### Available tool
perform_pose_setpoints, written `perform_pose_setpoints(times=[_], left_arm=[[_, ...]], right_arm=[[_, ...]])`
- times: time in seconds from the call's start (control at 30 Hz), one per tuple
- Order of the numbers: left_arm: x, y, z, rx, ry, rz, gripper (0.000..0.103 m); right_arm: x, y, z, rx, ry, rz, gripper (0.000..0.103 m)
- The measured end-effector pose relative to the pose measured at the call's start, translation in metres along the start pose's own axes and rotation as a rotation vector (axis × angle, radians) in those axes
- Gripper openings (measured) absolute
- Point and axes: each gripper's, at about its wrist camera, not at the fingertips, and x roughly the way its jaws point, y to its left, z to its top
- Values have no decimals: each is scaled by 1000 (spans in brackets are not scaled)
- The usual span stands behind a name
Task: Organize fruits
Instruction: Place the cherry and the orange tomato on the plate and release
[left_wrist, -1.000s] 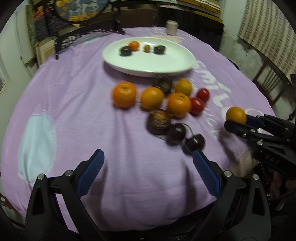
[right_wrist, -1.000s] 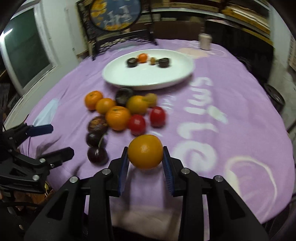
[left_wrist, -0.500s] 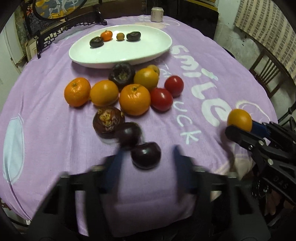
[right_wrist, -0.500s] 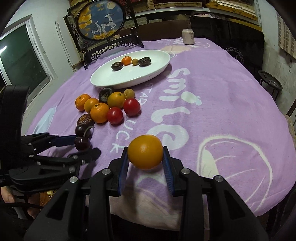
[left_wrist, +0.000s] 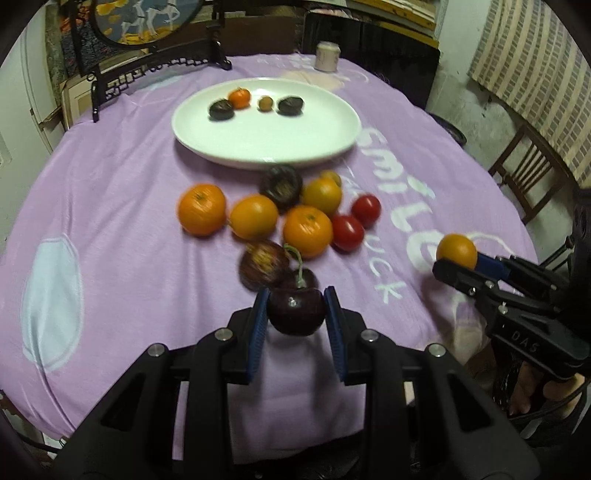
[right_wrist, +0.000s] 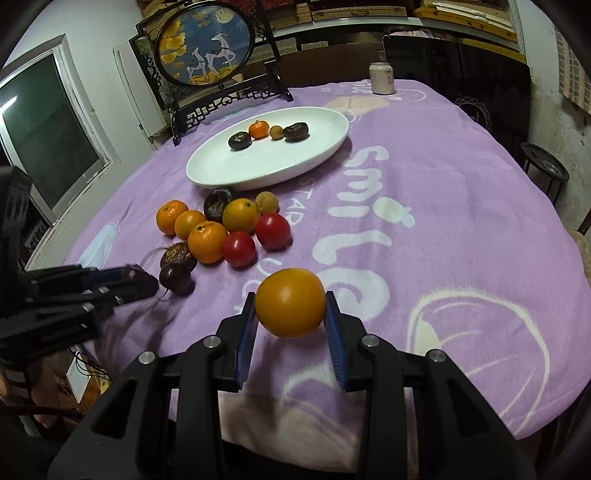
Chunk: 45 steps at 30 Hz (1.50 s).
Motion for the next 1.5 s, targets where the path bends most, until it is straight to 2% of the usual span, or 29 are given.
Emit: perform_pose_setpoints(times=[0.2, 0.3, 0.43, 0.57, 0.67, 0.77, 1.03, 1.07, 1.1, 1.13, 1.17, 1.27, 1.33, 1.37, 1.5], left_arm=[[-11, 34, 52, -22, -70, 40, 30], [-1, 50, 101, -20, -88, 75, 30], [44, 63, 179, -45, -28, 30, 31], [95, 53, 218, -41, 20, 7, 31], [132, 50, 233, -62, 82, -23, 31], [156, 52, 238, -71, 115, -24, 31], [176, 53, 244, -65, 126, -5, 31], [175, 53, 245, -65, 120, 4, 42], [172, 53, 246, -67, 107, 0, 64], [168, 54, 245, -68, 94, 5, 75], [160, 54, 245, -66, 70, 22, 86], [128, 52, 234, -42, 10, 38, 90], [101, 52, 217, -48, -31, 24, 95], [85, 52, 204, -46, -56, 25, 97], [40, 52, 154, -54, -110, 35, 99]], right_arm=[[11, 14, 38, -60, -10, -3, 36], [23, 23, 77, -103, -24, 26, 36], [55, 26, 141, -133, -29, 50, 36], [115, 15, 189, -154, 23, -11, 35], [149, 1, 200, -130, 90, -28, 35], [169, -10, 204, -118, 125, -31, 35], [186, -13, 205, -132, 143, -48, 37], [185, -11, 205, -142, 141, -57, 41], [182, -9, 206, -157, 128, -87, 55], [175, -6, 205, -176, 93, -128, 64], [167, -3, 205, -195, 61, -156, 65], [133, 4, 197, -202, 15, -167, 75], [109, 9, 184, -183, -11, -153, 93], [97, 12, 176, -176, -22, -150, 97], [51, 26, 130, -139, -58, -111, 98]])
